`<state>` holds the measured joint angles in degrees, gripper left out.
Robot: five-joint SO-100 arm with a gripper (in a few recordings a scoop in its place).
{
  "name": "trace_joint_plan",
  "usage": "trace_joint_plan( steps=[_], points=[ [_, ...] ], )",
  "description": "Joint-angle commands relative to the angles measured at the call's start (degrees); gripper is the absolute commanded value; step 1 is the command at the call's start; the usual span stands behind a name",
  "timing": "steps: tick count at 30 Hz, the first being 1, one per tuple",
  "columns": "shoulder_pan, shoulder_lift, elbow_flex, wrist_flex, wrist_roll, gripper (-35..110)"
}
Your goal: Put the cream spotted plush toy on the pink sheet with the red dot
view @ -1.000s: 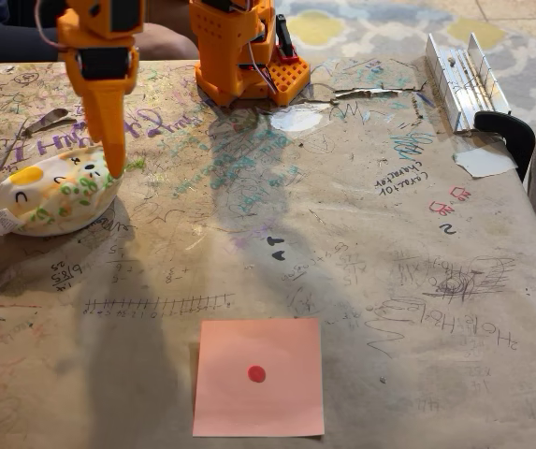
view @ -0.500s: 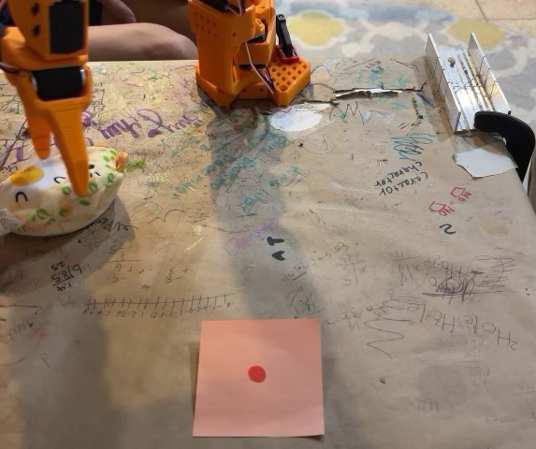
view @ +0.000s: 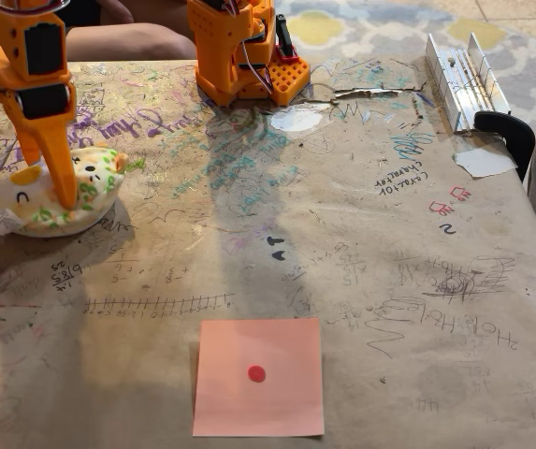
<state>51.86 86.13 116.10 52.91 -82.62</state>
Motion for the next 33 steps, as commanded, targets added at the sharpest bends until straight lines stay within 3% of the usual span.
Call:
trace_joint_plan(
  steps=[1,7,14,18,21,28,33],
  points=[
    [-3.3,1.6,-1.8,1.1,2.5,42],
    [-9.2,1.5,-2.3,2.4,7.7,42],
    [-8.9,0.3,-3.3,2.4,6.8,39],
    [-8.0,0.3,-3.5,2.7,6.2,9],
    [-8.0,0.9,-3.3,4.3,4.7,0],
    [-10.0,4.1,-3.3,6.2,10.4,0],
    [-18.6,15.6,1.0,7.8,20.6,0]
  ],
)
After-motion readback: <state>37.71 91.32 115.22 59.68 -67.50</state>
